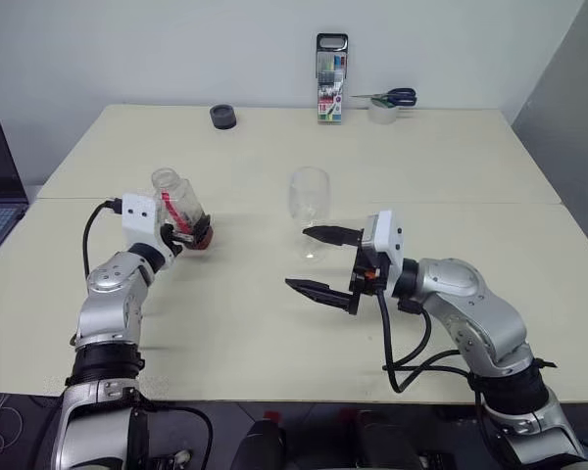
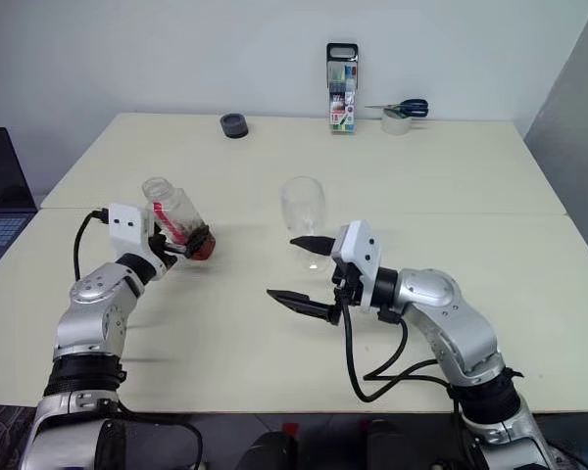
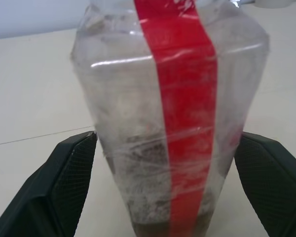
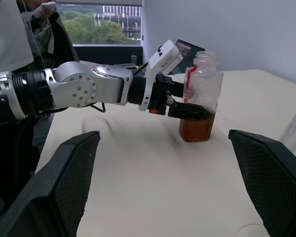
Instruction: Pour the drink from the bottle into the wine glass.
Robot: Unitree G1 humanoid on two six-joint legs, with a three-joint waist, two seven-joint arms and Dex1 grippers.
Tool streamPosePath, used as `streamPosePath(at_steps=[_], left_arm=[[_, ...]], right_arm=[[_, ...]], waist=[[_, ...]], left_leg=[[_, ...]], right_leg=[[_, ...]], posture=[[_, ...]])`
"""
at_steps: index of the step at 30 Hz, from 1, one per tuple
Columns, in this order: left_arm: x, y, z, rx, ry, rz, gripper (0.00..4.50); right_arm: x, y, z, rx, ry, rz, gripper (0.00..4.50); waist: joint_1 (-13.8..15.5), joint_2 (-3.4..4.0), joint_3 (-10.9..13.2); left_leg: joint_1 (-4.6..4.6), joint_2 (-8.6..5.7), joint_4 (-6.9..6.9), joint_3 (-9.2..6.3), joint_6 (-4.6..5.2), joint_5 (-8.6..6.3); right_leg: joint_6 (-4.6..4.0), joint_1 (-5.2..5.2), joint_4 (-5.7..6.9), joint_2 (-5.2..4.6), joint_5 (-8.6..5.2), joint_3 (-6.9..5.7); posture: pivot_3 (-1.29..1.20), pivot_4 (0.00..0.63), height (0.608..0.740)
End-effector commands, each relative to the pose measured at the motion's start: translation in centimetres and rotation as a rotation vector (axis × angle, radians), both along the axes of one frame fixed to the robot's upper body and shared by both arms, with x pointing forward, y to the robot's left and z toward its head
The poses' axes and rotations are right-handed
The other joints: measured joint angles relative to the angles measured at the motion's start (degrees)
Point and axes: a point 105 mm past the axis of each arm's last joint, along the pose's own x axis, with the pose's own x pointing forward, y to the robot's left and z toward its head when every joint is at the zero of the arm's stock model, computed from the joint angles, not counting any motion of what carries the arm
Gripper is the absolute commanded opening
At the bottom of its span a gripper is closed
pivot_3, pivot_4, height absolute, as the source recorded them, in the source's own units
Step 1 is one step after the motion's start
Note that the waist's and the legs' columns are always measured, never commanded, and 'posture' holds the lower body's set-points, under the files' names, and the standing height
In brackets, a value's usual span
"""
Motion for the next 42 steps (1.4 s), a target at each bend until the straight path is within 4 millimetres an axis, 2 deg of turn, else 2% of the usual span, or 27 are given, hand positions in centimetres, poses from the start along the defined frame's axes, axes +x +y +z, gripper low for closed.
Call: streamPosePath(at_steps=[1,3,6,12,14,17,19,23,26,29,32,42], left_arm=[[0.4,0.0,1.4,-0.011,-0.046,0.008,4.50],[0.5,0.0,1.4,-0.019,-0.046,0.009,4.50],[0.4,-0.1,1.5,-0.026,-0.042,0.003,3.94],[-0.1,0.0,1.3,-0.040,-0.033,0.003,2.03],[-0.3,-0.4,1.8,-0.034,-0.045,-0.010,1.70],[-0.5,-1.8,3.3,0.006,-0.086,-0.049,1.69],[-0.4,-3.0,5.0,0.050,-0.138,-0.079,1.69],[0.4,-5.4,8.5,0.224,-0.245,-0.142,1.69],[1.1,-7.2,10.3,0.336,-0.301,-0.193,1.69],[1.7,-8.8,10.9,0.432,-0.333,-0.256,1.69],[2.1,-10.1,11.0,0.531,-0.365,-0.313,1.69],[3.1,-11.9,12.9,0.841,-0.512,-0.390,1.69]], right_arm=[[-0.7,0.3,1.1,0.014,-0.046,0.036,4.46],[-0.6,0.3,1.1,0.011,-0.049,0.032,4.46],[-0.5,0.3,1.0,0.007,-0.050,0.025,4.50],[-0.4,0.3,0.9,0.009,-0.056,0.009,4.50],[-0.4,0.2,1.0,0.012,-0.063,-0.001,4.50],[-0.3,-0.1,1.6,0.030,-0.071,-0.038,4.50],[-0.2,-0.4,2.1,0.045,-0.067,-0.070,4.50],[0.3,-1.5,2.6,0.070,-0.050,-0.165,4.50],[0.9,-2.5,2.8,0.075,-0.060,-0.244,4.50],[1.9,-3.3,3.5,0.111,-0.096,-0.327,4.50],[2.2,-3.6,4.5,0.168,-0.130,-0.338,4.50],[2.8,-4.4,3.7,0.117,-0.091,-0.381,4.50]], waist=[[0.0,0.00,0.0],[0.0,0.00,0.0],[0.0,0.00,0.0],[0.0,0.00,0.0],[0.0,0.00,0.0],[0.0,-0.02,0.0],[0.1,-0.03,0.0],[0.3,-0.07,0.0],[0.3,-0.09,0.1],[0.2,-0.08,0.1],[0.0,-0.08,0.1],[-0.1,-0.12,0.1]], left_leg=[[0.00,0.00,0.00,0.00,0.00,0.00],[-0.01,0.01,0.00,0.00,-0.01,0.00],[-0.03,0.00,0.00,0.00,-0.01,0.00],[-0.05,0.00,0.01,-0.01,-0.01,0.00],[-0.05,0.00,0.01,0.00,-0.01,0.01],[-0.10,0.01,0.01,-0.03,-0.04,0.02],[-0.25,0.01,0.07,-0.10,-0.19,0.11],[-0.43,-0.04,0.22,-0.20,-0.22,0.12],[-0.47,-0.07,0.25,-0.14,-0.22,0.12],[-0.46,-0.08,0.21,-0.08,-0.22,0.12],[-0.44,-0.07,0.19,-0.04,-0.22,0.12],[-0.84,-0.09,0.26,-0.02,-0.20,0.12]], right_leg=[[0.00,0.00,0.00,0.00,0.00,0.00],[0.00,-0.03,0.00,0.00,0.00,0.01],[0.00,-0.04,0.00,0.00,0.00,0.00],[0.00,-0.04,0.00,0.00,0.00,0.00],[0.00,-0.04,0.00,0.00,0.00,0.01],[0.00,-0.08,0.00,-0.01,0.00,-0.01],[0.00,-0.16,0.00,-0.01,0.00,-0.07],[0.05,-0.20,-0.01,-0.02,0.04,-0.15],[0.08,-0.21,-0.04,-0.02,0.06,-0.13],[0.08,-0.22,-0.06,-0.02,0.06,-0.09],[0.08,-0.24,-0.04,0.00,0.06,-0.07],[0.08,-0.65,0.05,0.01,0.07,-0.05]], posture=[[0.00,0.150,0.740],[0.00,0.150,0.740],[0.00,0.150,0.740],[0.00,0.150,0.740],[0.00,0.150,0.740],[0.00,0.150,0.740],[0.00,0.150,0.740],[0.00,0.150,0.740],[0.00,0.150,0.740],[0.00,0.150,0.740],[0.00,0.150,0.740],[0.00,0.150,0.740]])
